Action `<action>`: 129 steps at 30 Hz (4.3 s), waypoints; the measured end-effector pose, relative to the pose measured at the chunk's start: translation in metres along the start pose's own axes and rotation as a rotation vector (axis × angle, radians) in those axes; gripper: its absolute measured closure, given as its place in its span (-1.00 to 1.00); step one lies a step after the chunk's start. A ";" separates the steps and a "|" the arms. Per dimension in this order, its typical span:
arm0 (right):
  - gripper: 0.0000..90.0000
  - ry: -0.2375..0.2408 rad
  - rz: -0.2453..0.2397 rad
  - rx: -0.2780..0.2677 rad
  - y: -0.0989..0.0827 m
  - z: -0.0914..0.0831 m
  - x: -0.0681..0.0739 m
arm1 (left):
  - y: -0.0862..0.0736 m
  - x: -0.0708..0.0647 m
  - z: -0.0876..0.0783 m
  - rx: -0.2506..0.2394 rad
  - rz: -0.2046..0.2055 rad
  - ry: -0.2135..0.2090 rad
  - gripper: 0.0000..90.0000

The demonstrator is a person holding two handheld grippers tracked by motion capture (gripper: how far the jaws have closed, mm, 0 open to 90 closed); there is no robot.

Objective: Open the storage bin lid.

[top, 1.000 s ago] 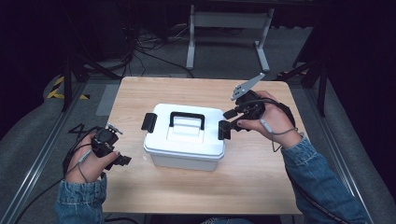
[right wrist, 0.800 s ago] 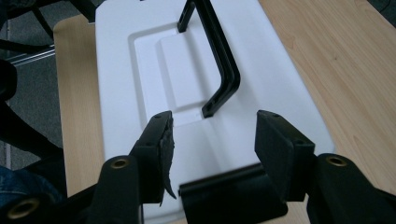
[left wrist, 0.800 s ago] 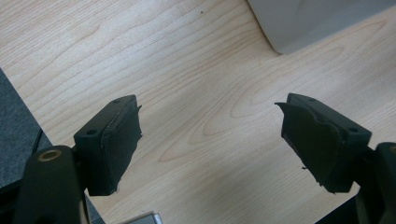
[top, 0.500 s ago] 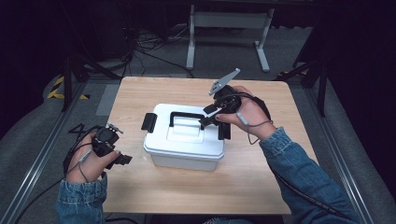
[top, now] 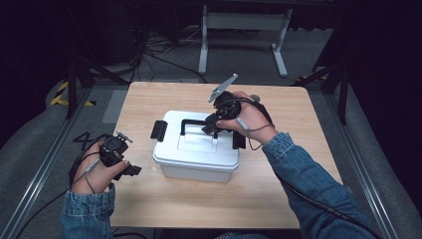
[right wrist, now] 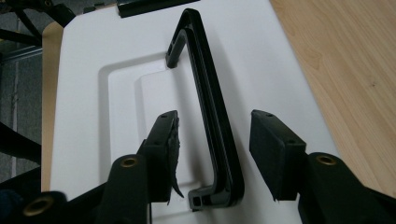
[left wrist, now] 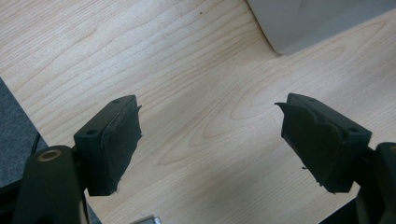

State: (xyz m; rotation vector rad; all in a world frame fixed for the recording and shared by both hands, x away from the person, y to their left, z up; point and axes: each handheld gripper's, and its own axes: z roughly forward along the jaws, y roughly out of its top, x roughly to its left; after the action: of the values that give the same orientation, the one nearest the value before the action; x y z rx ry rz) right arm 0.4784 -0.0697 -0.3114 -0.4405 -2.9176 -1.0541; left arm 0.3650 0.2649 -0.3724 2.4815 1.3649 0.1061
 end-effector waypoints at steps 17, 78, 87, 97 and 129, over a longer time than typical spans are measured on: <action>0.74 0.050 -0.048 0.090 0.021 0.014 0.005 | 0.001 0.001 0.003 0.005 -0.004 -0.012 -0.55; 0.88 -0.011 -0.132 -0.023 0.031 -0.073 0.009 | 0.000 0.004 0.004 0.001 -0.009 -0.014 -0.55; 0.88 -0.051 -0.097 -0.021 0.012 -0.099 -0.001 | 0.001 0.003 0.006 0.006 -0.007 -0.013 -0.55; 0.88 -0.082 -0.050 -0.024 -0.009 -0.120 -0.014 | 0.002 0.002 0.007 0.014 -0.019 -0.017 -0.56; 0.88 -0.203 0.140 -0.063 -0.094 -0.170 -0.063 | 0.002 0.003 0.009 0.034 -0.012 -0.019 -0.58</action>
State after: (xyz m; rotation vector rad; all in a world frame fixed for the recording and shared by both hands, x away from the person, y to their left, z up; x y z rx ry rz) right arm 0.4990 -0.2614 -0.2446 -0.7856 -2.9757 -1.1465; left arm 0.3699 0.2642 -0.3809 2.4949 1.3843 0.0568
